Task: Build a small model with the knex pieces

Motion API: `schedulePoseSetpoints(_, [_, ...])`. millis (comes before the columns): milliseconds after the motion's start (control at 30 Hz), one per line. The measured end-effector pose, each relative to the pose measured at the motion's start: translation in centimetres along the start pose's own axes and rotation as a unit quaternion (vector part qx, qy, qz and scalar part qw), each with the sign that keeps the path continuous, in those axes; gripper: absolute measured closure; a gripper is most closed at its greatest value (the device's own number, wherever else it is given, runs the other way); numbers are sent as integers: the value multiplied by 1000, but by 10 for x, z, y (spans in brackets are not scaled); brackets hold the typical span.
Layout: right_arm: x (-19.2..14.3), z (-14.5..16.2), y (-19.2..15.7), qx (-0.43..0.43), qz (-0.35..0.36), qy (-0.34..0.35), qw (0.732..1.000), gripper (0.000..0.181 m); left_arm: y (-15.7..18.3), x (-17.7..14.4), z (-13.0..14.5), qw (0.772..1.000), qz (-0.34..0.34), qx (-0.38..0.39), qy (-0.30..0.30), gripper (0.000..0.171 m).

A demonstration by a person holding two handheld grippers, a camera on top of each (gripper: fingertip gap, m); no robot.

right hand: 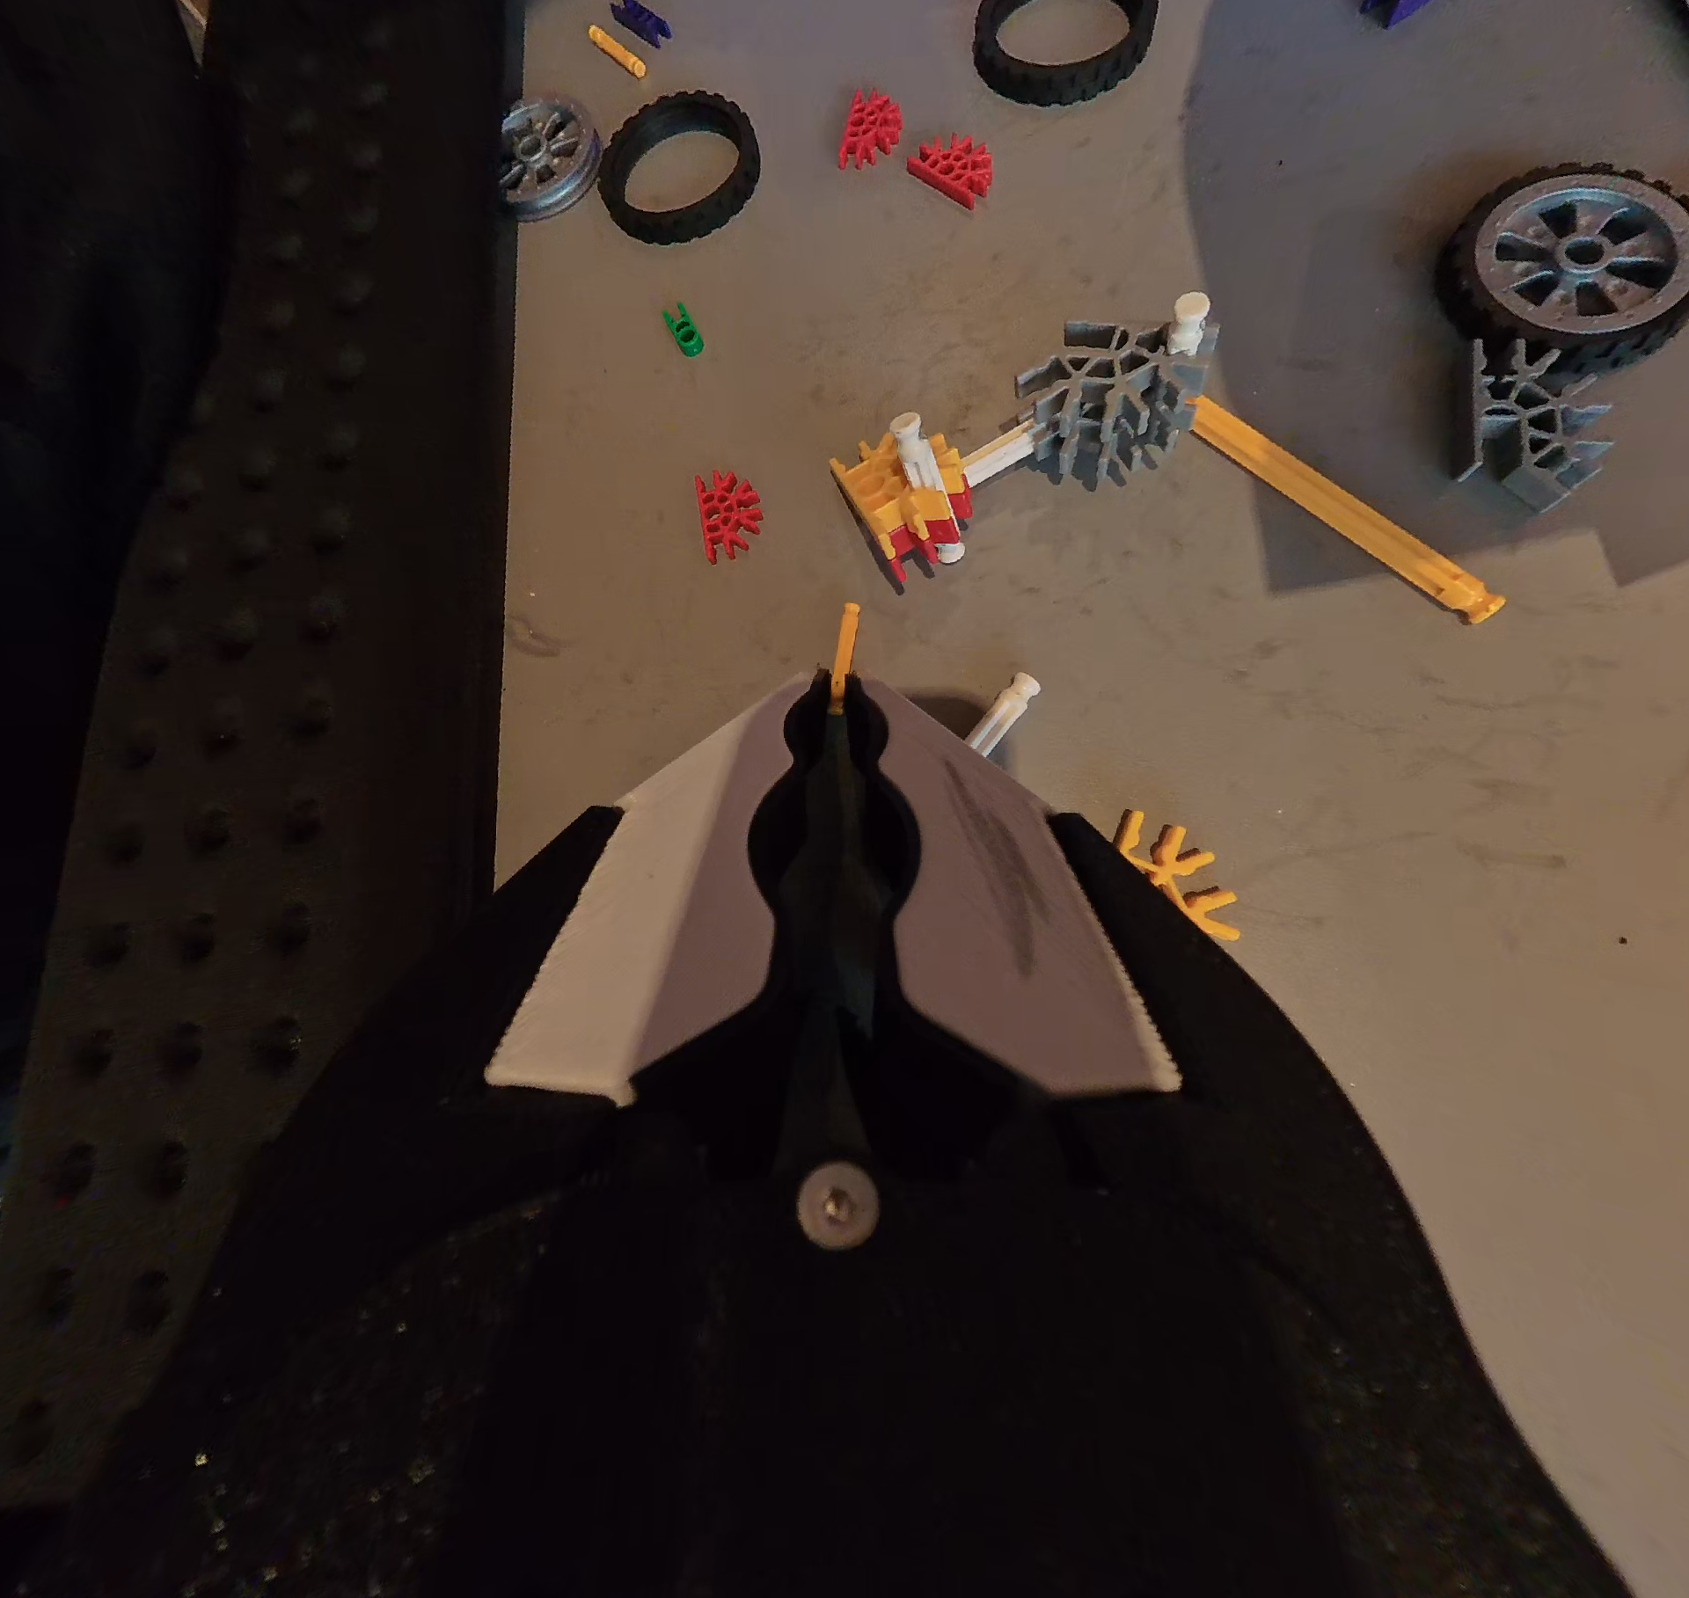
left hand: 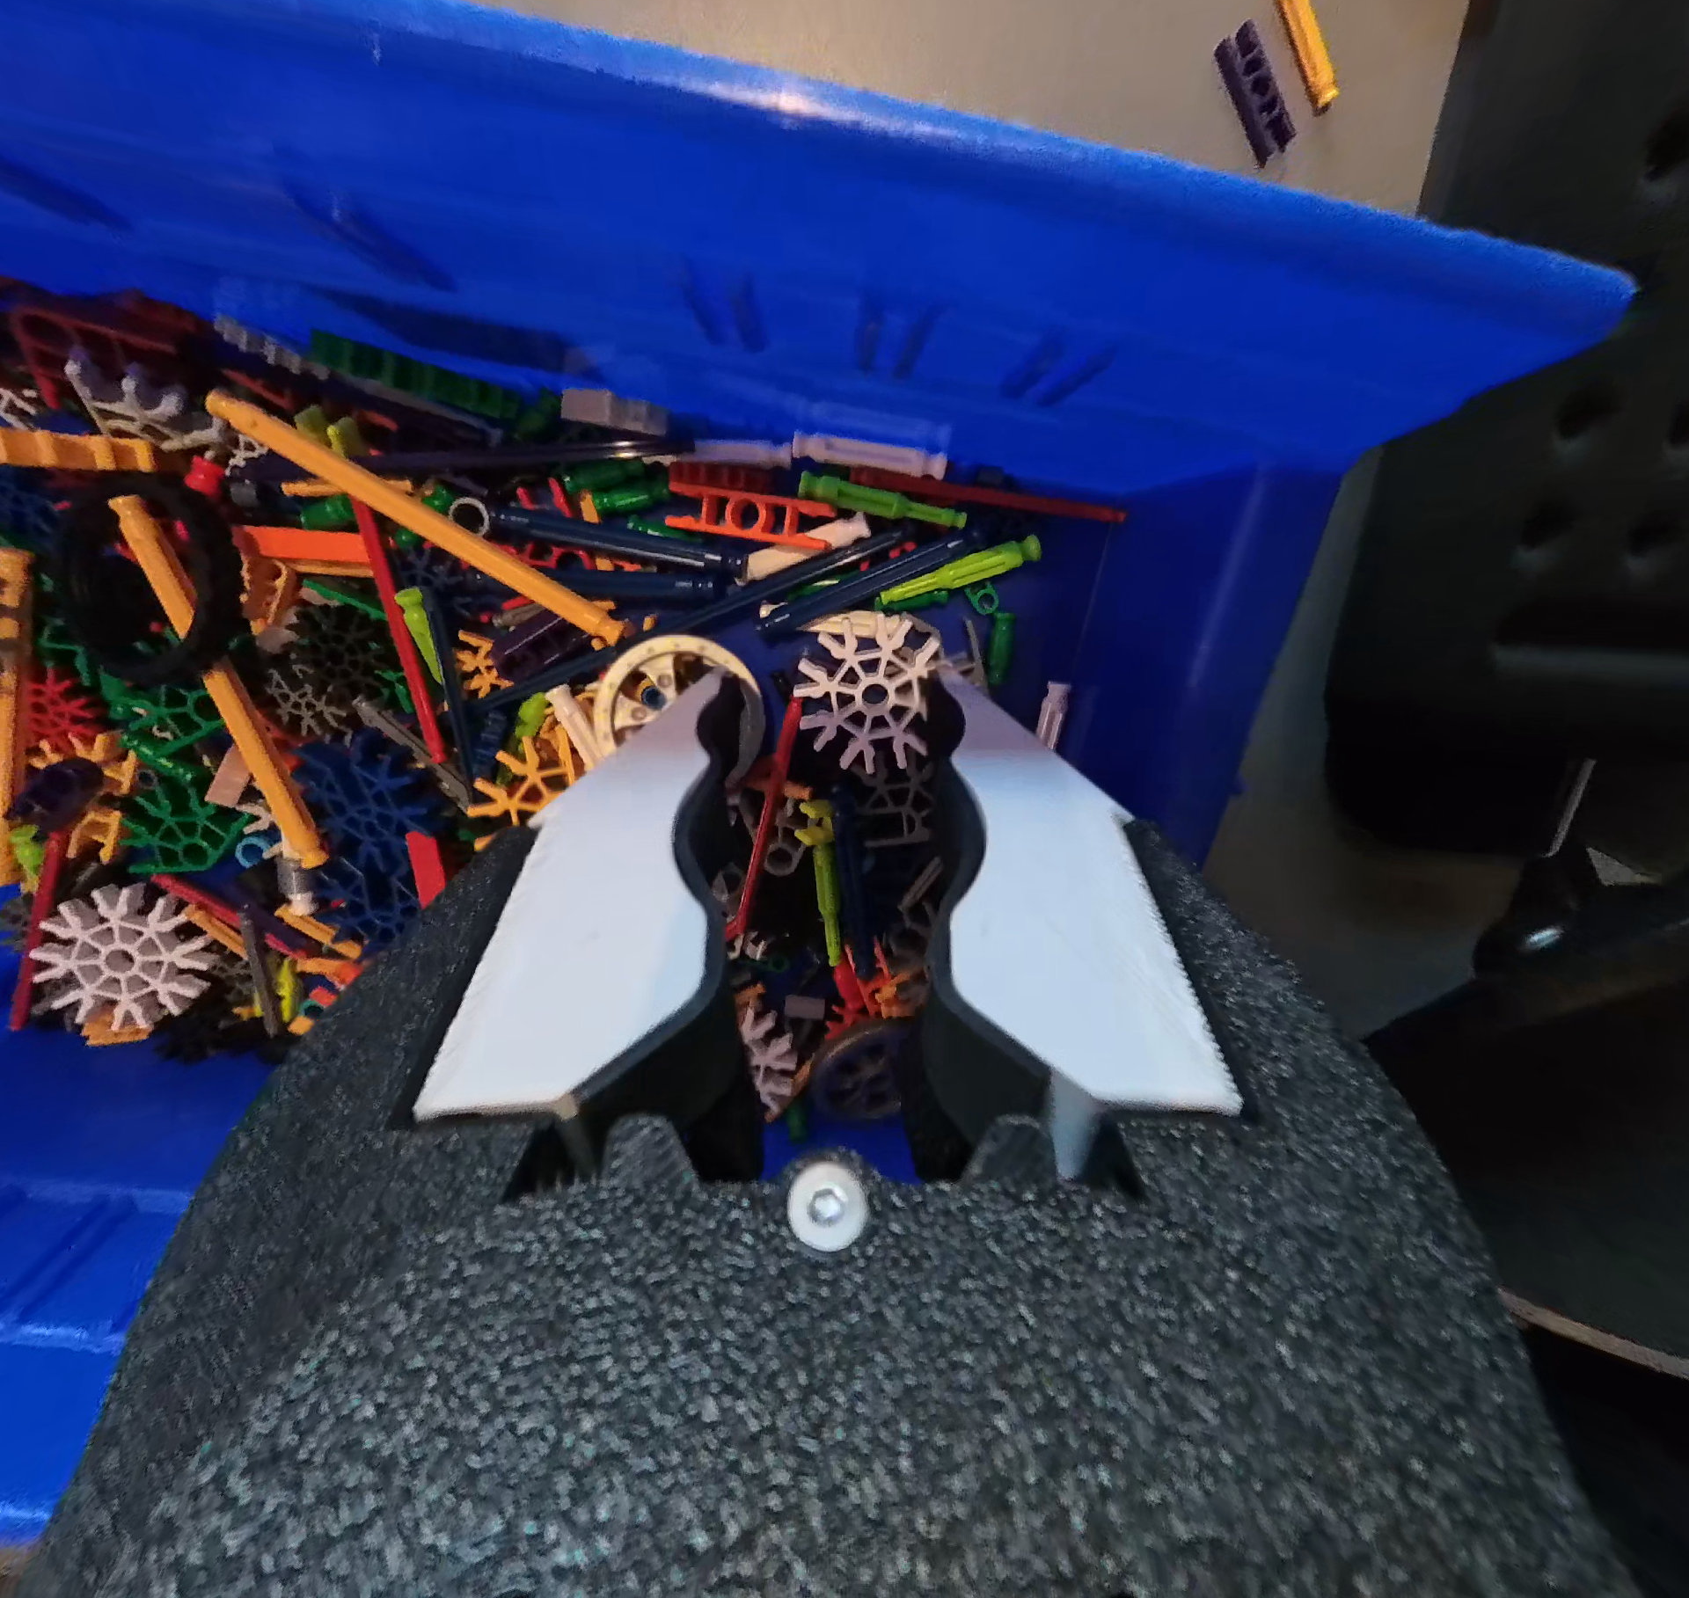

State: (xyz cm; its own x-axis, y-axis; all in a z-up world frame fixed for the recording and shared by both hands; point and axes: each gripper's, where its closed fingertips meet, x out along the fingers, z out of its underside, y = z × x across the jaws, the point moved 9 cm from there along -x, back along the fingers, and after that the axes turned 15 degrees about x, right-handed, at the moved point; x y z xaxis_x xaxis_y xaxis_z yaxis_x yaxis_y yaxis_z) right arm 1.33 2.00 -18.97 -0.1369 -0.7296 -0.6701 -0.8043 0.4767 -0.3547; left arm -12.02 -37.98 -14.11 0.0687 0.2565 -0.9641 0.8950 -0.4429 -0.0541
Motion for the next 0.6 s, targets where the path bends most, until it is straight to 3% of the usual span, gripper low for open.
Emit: schedulePoseSetpoints(600, [0,0,0,0,0,0,1000,178,-4,-29,26,998,-17,-57,-36,135])
